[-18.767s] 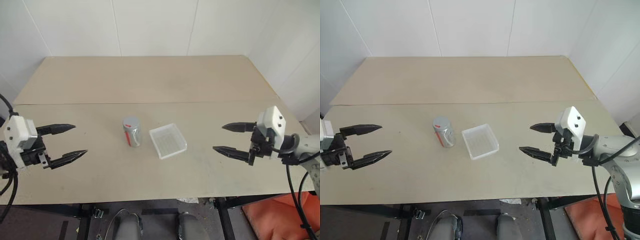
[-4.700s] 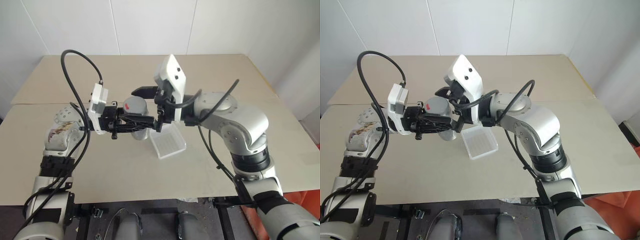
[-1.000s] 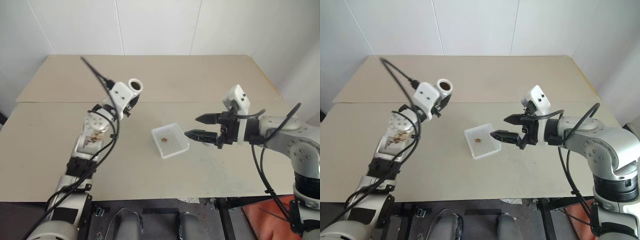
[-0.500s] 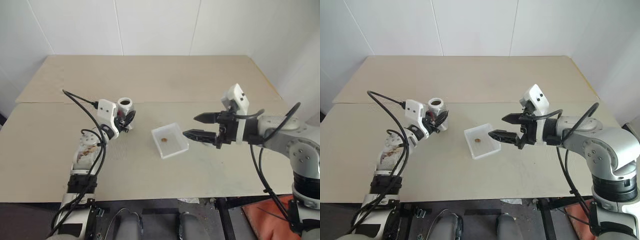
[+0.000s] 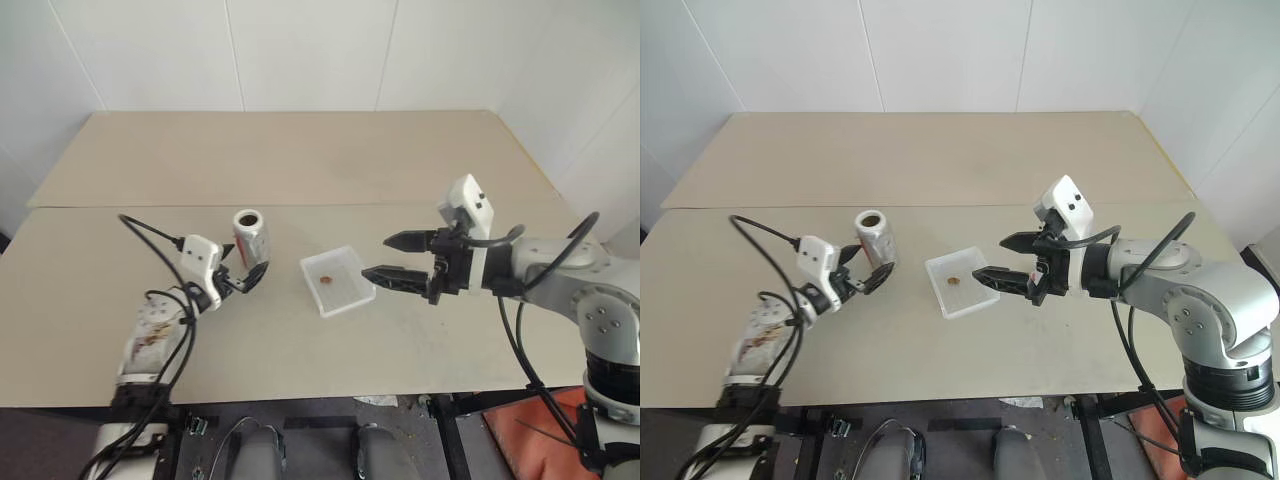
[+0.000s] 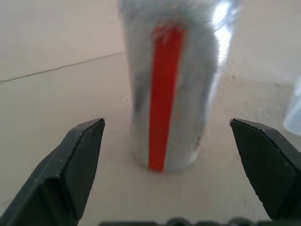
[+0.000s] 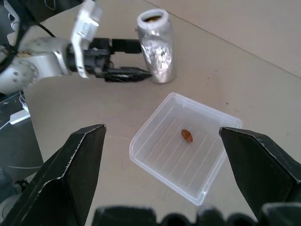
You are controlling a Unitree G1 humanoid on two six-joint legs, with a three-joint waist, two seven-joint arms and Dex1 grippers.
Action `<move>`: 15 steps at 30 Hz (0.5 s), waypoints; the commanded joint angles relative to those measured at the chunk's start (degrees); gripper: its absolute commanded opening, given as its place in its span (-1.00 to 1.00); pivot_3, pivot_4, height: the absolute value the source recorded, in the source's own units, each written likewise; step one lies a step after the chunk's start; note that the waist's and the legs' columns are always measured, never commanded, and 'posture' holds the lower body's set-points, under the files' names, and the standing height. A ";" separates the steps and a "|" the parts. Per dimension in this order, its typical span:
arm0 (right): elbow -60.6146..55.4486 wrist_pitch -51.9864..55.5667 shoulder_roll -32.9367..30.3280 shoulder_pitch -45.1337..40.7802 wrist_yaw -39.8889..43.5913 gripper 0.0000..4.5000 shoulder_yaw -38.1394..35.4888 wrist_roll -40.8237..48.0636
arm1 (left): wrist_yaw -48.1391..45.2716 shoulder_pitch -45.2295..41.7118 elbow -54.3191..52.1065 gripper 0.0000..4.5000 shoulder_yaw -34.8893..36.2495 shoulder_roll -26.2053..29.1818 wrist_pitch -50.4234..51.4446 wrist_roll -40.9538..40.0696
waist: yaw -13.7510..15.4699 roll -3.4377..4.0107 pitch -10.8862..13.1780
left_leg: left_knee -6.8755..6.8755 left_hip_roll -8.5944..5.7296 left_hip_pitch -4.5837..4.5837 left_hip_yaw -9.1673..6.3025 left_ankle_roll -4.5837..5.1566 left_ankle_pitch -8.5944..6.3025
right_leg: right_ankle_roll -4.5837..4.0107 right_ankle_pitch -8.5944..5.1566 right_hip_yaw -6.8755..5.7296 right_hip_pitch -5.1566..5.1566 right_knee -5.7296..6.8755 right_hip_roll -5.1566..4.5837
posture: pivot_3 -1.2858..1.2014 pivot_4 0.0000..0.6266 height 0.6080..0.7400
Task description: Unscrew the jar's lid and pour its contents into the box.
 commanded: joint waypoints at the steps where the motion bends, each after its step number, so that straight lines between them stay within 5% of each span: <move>1: -1.79 -1.69 -0.60 0.60 0.19 1.00 -1.01 0.24 | -6.07 5.16 -10.12 0.99 6.22 7.19 6.71 -7.35 | -0.16 0.00 0.00 | -0.01 0.02 0.00 0.01 0.00 0.00 | 0.00 0.00 0.00 -0.01 -0.01 0.01 | 0.03 -0.52 1.00; 8: -1.71 -5.92 -3.69 4.59 3.17 1.00 -0.62 -3.01 | -31.35 19.51 -16.43 0.99 26.92 26.20 12.42 -22.84 | 0.21 0.00 0.01 | -0.07 0.08 0.11 0.10 -0.01 -0.01 | -0.03 -0.04 -0.02 0.03 -0.12 0.02 | 0.03 -0.52 1.00; 15: -0.57 -11.32 -6.86 7.09 8.31 1.00 -1.75 -5.08 | -41.61 25.96 -15.08 0.99 39.91 31.24 11.13 -23.68 | 0.22 0.00 0.00 | -0.19 0.09 0.25 0.21 -0.01 -0.01 | -0.06 -0.07 0.01 0.06 -0.15 0.02 | 0.03 -0.52 1.00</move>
